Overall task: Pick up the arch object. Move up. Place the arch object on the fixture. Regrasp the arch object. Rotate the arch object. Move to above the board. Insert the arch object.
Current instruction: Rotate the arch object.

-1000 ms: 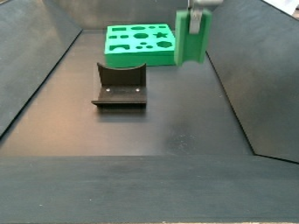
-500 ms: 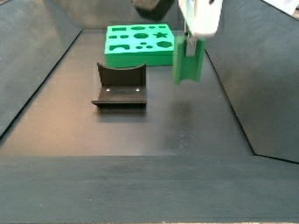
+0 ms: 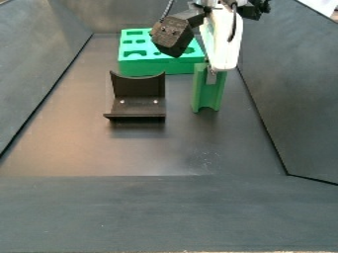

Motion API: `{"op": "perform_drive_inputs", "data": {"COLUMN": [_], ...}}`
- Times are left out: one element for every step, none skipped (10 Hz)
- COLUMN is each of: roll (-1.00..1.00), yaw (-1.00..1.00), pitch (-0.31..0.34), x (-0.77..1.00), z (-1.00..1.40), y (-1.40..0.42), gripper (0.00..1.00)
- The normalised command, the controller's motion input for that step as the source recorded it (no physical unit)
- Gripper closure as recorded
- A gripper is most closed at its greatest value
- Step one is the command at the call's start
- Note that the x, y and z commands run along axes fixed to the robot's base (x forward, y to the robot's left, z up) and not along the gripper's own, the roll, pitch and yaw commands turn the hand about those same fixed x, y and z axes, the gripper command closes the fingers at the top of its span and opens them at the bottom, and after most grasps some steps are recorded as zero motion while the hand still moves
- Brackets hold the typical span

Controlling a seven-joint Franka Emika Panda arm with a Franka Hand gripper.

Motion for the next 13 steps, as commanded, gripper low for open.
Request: {"op": "perform_drive_inputs", "data": {"roll": [-0.26,-0.26,-0.26,-0.26,-0.06,-0.06,-0.06,-0.06,-0.05,-0.04,-0.03,-0.02,0.00], "yaw": [-0.02,-0.03,-0.03,-0.03,-0.03,-0.02,-0.02,-0.02,-0.03,-0.03,-0.03,-0.03,1.00], "pitch": [-0.053,-0.047,-0.047,-0.047,-0.047,-0.044,-0.018,0.004,0.024,0.036,0.044,0.048,0.008], "x": [0.02,0.01,0.01,0.01,0.00,0.00,-0.03,-0.04,-0.03,-0.02,-0.01,-0.01,0.00], "z": [-0.25,-0.25,-0.25,-0.25,0.00,1.00,1.00,0.92,0.77,0.60,0.36,0.18,0.00], "y": [0.02,0.02,0.02,0.02,0.00,0.00,0.00,0.01,0.01,0.02,0.02,0.02,0.08], "gripper": [1.00,1.00,1.00,1.00,0.00,0.00,0.00,0.00,0.00,0.00,0.00,0.00,0.00]}}
